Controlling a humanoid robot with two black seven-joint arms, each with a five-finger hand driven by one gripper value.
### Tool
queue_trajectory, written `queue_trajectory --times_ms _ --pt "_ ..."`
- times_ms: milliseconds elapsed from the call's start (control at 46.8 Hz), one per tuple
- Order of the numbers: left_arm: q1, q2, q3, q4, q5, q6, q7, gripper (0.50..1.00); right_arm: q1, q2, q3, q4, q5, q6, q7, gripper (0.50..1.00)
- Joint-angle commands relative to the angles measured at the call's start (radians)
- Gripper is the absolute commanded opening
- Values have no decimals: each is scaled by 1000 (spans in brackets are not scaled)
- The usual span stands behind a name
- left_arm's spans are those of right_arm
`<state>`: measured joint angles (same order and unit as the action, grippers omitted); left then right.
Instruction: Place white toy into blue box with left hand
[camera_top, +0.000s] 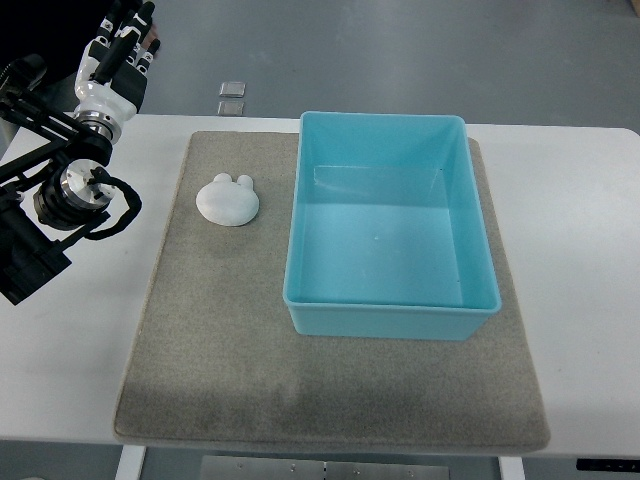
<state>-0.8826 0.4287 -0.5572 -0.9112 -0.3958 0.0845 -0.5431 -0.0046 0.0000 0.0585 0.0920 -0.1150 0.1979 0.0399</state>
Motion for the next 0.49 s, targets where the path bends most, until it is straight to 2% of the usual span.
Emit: queue_trajectory --times_ms 0,470 --pt "1 2 -1 0 0 0 0 994 0 0 1 0 0 0 0 936" --pt "-1 1 -3 3 -2 1 0 994 0 0 0 0 0 0 0 936"
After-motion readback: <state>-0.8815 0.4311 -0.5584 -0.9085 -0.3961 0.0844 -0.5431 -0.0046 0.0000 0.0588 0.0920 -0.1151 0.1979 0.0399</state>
